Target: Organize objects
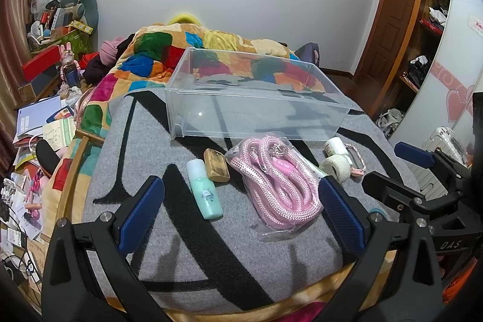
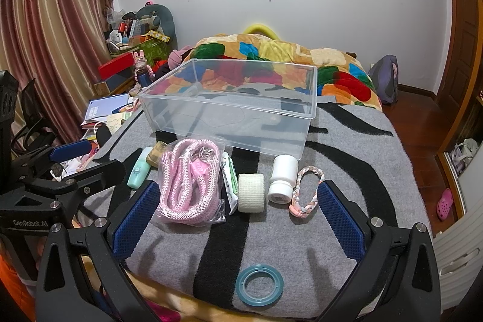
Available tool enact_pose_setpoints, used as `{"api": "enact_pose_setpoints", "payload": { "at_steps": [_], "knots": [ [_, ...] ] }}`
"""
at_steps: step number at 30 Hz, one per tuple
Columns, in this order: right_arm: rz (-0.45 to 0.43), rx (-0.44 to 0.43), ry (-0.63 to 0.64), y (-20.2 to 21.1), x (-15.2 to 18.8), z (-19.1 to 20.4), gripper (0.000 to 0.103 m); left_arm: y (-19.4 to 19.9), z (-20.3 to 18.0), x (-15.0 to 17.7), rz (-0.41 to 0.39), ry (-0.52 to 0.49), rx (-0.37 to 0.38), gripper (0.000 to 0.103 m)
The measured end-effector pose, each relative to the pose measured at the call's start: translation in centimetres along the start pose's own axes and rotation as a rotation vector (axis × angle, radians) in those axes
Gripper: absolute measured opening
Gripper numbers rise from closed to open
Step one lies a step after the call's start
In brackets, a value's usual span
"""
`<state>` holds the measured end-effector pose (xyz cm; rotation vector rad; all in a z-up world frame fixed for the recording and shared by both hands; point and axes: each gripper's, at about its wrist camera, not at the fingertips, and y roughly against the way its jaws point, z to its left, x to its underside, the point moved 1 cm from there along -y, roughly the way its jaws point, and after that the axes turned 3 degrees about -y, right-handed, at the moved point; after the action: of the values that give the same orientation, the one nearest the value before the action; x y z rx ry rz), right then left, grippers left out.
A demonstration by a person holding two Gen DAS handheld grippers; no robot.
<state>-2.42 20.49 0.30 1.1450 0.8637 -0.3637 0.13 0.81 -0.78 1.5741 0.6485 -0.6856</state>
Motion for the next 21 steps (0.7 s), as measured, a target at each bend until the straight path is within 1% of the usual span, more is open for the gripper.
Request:
{"api": "enact_pose_setpoints", "payload": {
  "at_steps": [21],
  "knots": [
    [-0.002,-0.02,0.009,0.09,-0.12,-0.03,0.103,-0.07,0.03,0.18,-0.004,0.001,0.006,0.103]
  ]
}}
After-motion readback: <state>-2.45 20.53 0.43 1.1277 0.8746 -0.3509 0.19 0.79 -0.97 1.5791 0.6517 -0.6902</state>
